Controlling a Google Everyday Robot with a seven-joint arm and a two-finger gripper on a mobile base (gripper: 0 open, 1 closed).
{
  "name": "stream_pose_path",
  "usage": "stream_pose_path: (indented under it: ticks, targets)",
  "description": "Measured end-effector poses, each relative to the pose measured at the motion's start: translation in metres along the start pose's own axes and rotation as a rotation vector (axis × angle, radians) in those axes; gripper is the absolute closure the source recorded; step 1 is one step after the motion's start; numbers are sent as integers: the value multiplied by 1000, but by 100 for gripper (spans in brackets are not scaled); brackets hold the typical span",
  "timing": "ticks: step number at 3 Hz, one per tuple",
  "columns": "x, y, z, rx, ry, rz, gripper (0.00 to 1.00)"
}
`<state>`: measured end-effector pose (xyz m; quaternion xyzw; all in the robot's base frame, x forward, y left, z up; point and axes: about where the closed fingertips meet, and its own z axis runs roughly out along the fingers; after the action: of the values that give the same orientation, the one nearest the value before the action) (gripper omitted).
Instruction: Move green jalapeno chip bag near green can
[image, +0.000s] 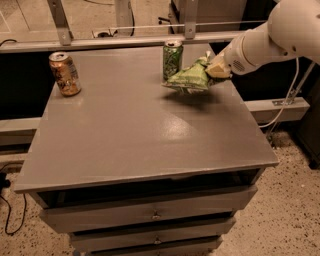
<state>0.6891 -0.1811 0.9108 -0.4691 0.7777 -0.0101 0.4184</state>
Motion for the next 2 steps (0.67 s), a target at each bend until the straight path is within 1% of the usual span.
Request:
stream_pose_path:
  ticks: [1, 2]
  targets:
    - [2, -23, 23, 5, -10, 1, 82]
    - [5, -36, 37, -1, -18, 7, 59]
